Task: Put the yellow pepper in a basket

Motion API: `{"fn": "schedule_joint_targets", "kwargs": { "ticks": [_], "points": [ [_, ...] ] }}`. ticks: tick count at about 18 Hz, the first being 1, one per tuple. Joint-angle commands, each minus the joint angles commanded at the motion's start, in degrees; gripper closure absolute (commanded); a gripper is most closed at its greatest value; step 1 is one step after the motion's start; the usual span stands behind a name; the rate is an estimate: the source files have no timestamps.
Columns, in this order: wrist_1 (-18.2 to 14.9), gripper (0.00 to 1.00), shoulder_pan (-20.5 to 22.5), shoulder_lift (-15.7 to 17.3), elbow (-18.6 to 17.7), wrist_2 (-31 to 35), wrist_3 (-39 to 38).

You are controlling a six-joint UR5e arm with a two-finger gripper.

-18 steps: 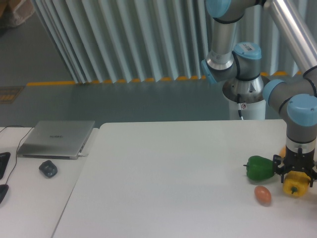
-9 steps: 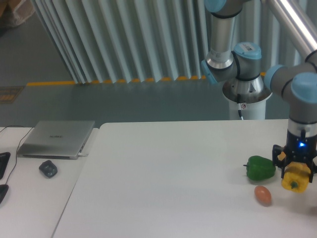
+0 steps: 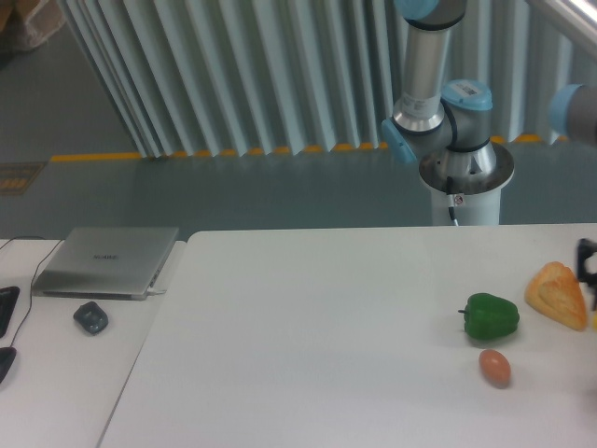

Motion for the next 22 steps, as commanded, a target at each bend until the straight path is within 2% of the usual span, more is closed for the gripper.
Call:
{"fn": "schedule_joint_targets", "kwargs": {
  "ticks": [4,7,10,11,12,13,17,20,21,22],
  "points": [
    [0.70,0.57,6.94,-3.34,0.18,0.09,19.41],
    [1.14,0.57,9.33,-4.83,0.70,0.35,27.62],
    [1.67,0.57,10.56,-5.54,0.70,5.96,37.55],
    [1.93,0.49,10.57,-5.63,0.70,6.32,38.19],
    [2.11,0.34,10.57,-5.63,0.62,6.33,38.19],
    [2.28,0.00,10.57,-5.63,0.53,6.33,38.45],
    [2.20,0.00,10.30,-4.67,0.18,6.33,40.73],
    [1.32,0.00,8.55,-2.74,-0.79,4.23,41.80],
    [-1.03,0.00,7.24,-0.47,-0.88,4.22,41.88],
    [-5.14,0.00,5.75,1.64,-0.88,4.31,41.88]
  ]
}}
